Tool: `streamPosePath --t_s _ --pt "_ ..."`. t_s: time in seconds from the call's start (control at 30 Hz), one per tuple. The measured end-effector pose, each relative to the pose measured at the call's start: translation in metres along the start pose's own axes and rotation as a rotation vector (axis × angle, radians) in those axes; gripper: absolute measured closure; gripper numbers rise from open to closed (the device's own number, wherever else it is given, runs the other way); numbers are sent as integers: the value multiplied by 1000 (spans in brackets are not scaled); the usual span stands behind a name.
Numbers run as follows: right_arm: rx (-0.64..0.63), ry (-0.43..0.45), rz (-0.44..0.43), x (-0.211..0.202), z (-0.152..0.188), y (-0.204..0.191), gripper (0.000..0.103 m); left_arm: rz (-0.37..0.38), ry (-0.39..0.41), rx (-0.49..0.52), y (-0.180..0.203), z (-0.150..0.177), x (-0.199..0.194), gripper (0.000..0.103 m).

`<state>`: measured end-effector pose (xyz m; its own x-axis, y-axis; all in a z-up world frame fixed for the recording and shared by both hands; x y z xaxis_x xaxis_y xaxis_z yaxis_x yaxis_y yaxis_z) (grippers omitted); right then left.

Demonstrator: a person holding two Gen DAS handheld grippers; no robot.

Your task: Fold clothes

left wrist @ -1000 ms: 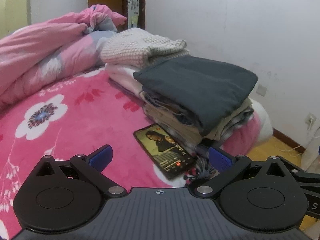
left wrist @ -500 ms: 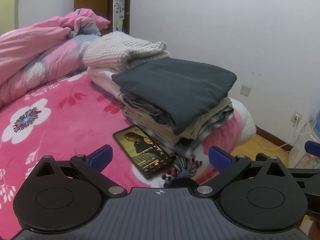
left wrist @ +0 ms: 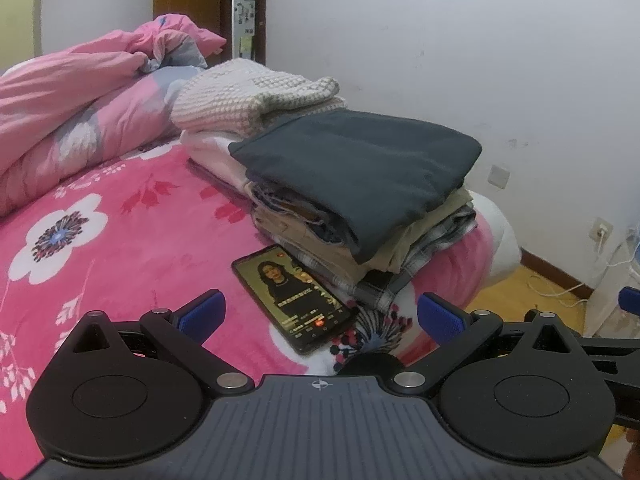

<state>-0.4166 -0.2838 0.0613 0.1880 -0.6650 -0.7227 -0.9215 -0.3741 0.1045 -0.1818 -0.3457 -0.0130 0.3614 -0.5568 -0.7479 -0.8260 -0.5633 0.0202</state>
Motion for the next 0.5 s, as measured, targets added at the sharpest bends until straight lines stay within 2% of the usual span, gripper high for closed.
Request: streamPosePath --t_s 0.5 --pt "-8 -2 2 2 -2 -2 0 -5 -10 -17 -3 -1 2 0"
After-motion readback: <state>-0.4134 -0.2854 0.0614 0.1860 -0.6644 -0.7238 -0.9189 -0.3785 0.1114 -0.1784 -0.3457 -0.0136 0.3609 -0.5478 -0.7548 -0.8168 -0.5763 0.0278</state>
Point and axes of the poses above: each gripper's, at about its wrist camera, not at the fingertips, and x roughly the way its jaws point, y to its right, z to its underside, the point moved 2 cm from there along x, roughly the way its jaws point, and after that the axes turned 13 degrees about -y, right-handed, at the moved point
